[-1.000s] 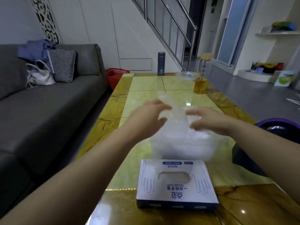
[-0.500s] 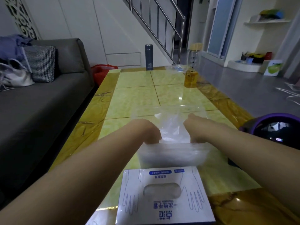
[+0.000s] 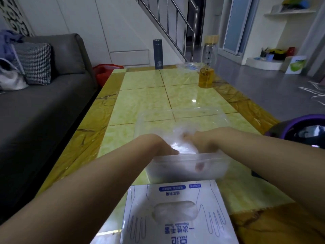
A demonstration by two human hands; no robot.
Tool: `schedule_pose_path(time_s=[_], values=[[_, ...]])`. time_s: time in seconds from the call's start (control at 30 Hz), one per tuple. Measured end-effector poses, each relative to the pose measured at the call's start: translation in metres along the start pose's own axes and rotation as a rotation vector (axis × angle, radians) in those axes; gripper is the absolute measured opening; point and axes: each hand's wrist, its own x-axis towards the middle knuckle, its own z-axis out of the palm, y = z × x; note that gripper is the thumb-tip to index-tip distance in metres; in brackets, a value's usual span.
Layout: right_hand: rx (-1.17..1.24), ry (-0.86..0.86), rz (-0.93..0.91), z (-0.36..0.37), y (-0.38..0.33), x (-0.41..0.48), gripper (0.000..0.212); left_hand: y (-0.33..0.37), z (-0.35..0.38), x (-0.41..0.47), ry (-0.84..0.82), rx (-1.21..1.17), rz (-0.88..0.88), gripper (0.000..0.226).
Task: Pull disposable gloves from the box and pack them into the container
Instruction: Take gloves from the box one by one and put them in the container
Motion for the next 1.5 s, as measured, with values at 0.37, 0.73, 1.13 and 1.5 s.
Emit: schedule_pose_path(time_s=[0.37, 0.73, 1.13, 1.5], values=[[-0.086, -0.056, -0.006, 0.001, 0.001, 0.018, 0.117, 0.006, -0.007, -0.024, 0.035, 0.147, 0.054, 0.046], [-0.182, 0.081, 0.013, -0.015, -0.012, -0.045, 0.079, -0.032, -0.01, -0.108, 0.542, 0.189, 0.165, 0.037], [-0.129, 0.409, -0.429, 0.035, -0.063, -0.148, 0.025, -0.038, 0.068, -0.163, 0.757, -0.131, 0.344, 0.017], [-0.244, 0.417, -0.412, 0.08, -0.088, -0.111, 0.014, -0.025, 0.129, -0.151, 0.406, -0.157, 0.287, 0.083]])
